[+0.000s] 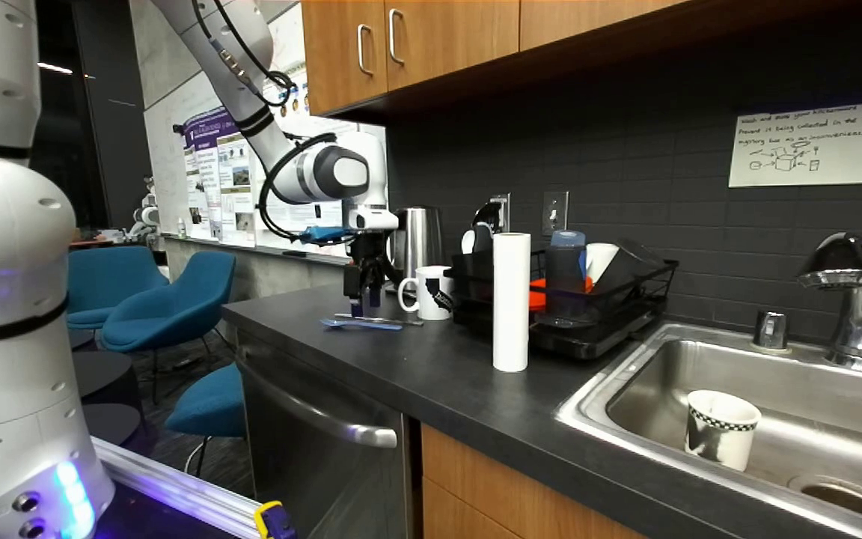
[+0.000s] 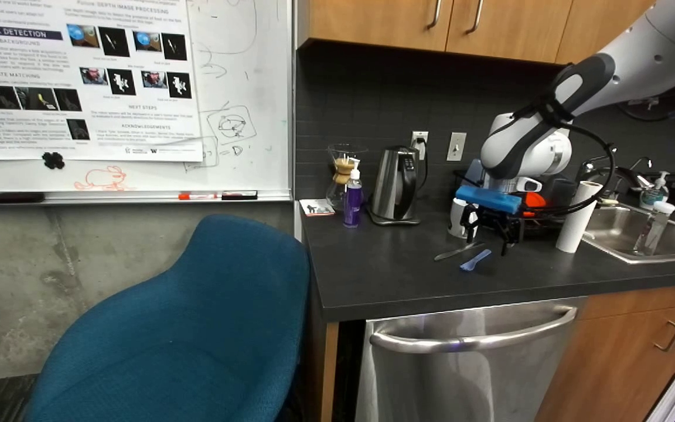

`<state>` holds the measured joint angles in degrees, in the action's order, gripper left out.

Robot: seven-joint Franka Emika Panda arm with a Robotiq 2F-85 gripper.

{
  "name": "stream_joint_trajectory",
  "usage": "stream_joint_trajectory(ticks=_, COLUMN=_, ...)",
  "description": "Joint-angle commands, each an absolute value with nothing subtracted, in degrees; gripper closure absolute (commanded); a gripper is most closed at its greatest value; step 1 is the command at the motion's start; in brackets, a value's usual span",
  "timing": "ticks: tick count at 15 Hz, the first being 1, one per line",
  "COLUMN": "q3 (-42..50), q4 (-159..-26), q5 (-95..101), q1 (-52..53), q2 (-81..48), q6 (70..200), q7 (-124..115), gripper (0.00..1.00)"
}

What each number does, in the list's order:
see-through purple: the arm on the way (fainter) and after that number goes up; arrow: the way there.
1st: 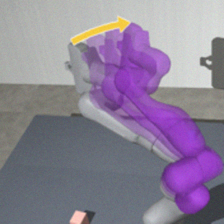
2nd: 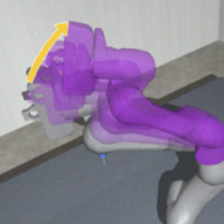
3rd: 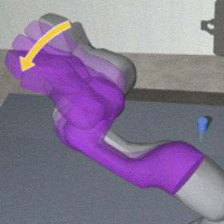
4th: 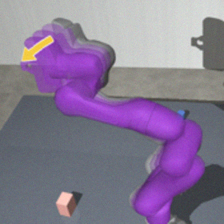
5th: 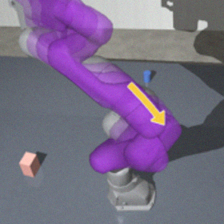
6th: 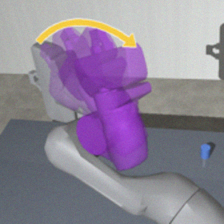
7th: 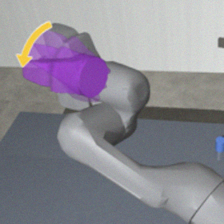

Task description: Put the fork on the dishrack.

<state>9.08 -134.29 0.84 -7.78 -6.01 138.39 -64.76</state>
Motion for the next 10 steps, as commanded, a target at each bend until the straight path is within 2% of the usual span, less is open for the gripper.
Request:
stream_joint_trajectory(ticks=1, q3=9.66, q4=-133.62, q5=3.49, q1=-6.84, q2=-6.74, q6=138.55, q7=-68.09, gripper=0.0)
stream_joint_trajectory(ticks=10, q3=9.93, q4=-132.57, q5=4.76, q1=-6.42, q2=-8.85, q6=137.72, q7=-70.59, gripper=0.0)
